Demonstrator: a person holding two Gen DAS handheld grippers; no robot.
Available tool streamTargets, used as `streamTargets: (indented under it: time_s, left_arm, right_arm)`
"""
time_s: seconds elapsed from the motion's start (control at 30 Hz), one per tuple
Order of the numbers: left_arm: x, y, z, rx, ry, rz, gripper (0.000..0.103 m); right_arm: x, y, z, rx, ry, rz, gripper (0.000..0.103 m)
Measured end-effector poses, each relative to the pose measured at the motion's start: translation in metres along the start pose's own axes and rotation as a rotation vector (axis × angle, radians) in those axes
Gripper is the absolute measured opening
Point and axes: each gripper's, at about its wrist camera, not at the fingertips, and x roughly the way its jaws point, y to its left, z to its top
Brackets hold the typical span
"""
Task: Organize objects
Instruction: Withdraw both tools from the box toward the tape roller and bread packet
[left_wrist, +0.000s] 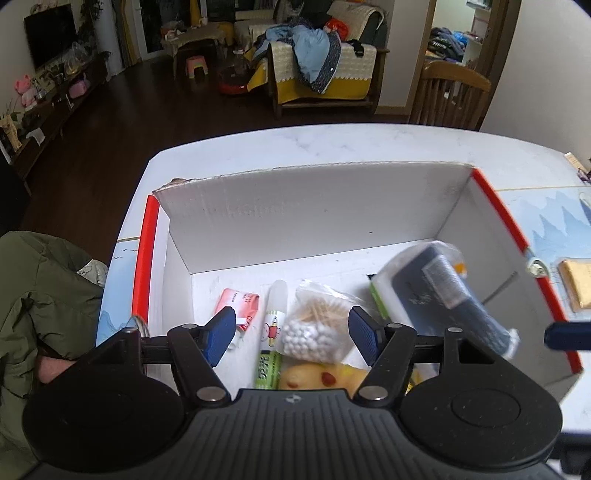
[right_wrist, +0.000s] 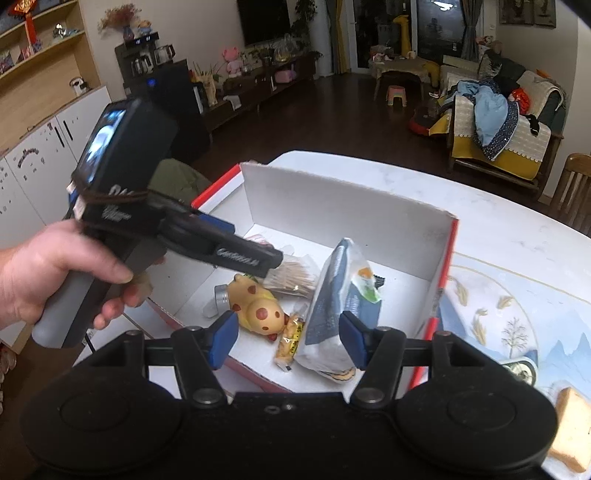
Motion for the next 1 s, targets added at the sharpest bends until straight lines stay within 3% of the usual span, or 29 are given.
streamTargets:
  time_s: [0.4, 0.6, 0.63, 0.7, 1.0]
  left_arm:
    - [-0.062, -0.031, -0.017, 0.009, -0.111, -0.044, 0.067]
    - [-0.087, -0.054, -0.025, 0.007, -0.148, -0.078, 0.067]
    - [-0.091, -0.059, -0.026, 0.010, -0.154, -0.081, 0.068]
    - [-0.097, -0.070, -0.029, 0.016, -0.163, -0.088, 0.082]
    - [-0.098, -0.119, -0.040, 0.037, -0.141, -0.127, 0.082]
  right_arm:
    - [-0.050, -0.025, -0.008, 0.026, -0.073, 0.040, 0.065]
    - [-0.076, -0.038, -0.016, 0.023, -0.119, 0.045, 0.073]
    - [-0.080, -0.042, -0.018, 0.024, -0.124, 0.046, 0.074]
    - [-0.086, -0.049, -0.023, 0.031, -0.131, 0.047, 0.076]
    - [-0.114, -0.089, -0.062, 0.060, -0.152, 0.014, 0.093]
